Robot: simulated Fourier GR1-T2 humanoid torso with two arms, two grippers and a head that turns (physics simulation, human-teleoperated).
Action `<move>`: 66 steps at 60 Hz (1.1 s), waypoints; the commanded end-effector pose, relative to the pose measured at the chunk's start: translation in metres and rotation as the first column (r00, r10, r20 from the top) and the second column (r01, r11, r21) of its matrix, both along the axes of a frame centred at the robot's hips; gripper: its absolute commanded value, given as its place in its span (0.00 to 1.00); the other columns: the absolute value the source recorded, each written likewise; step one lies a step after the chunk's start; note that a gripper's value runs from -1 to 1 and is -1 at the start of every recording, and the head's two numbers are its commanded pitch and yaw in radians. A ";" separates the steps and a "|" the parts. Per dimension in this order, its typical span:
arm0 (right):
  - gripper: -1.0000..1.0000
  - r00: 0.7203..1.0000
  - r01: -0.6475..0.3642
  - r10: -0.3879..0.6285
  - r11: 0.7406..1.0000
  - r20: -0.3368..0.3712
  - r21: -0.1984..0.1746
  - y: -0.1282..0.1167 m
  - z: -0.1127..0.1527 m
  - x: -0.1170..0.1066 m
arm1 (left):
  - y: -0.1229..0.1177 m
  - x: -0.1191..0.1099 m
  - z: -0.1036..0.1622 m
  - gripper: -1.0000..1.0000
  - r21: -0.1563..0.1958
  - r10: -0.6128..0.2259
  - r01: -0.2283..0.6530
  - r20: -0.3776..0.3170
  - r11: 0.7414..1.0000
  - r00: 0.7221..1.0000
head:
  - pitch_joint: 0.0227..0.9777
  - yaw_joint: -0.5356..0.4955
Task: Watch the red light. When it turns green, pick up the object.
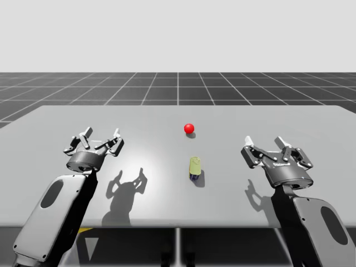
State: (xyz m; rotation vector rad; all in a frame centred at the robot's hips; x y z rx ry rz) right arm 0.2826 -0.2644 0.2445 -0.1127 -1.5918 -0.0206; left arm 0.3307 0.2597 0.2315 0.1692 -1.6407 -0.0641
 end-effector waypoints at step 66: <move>0.00 1.000 0.008 -0.008 1.000 0.006 -0.013 0.000 0.000 0.000 | -0.001 0.000 -0.001 0.00 0.008 -0.005 0.005 -0.005 1.000 1.000 | 0.60 0.43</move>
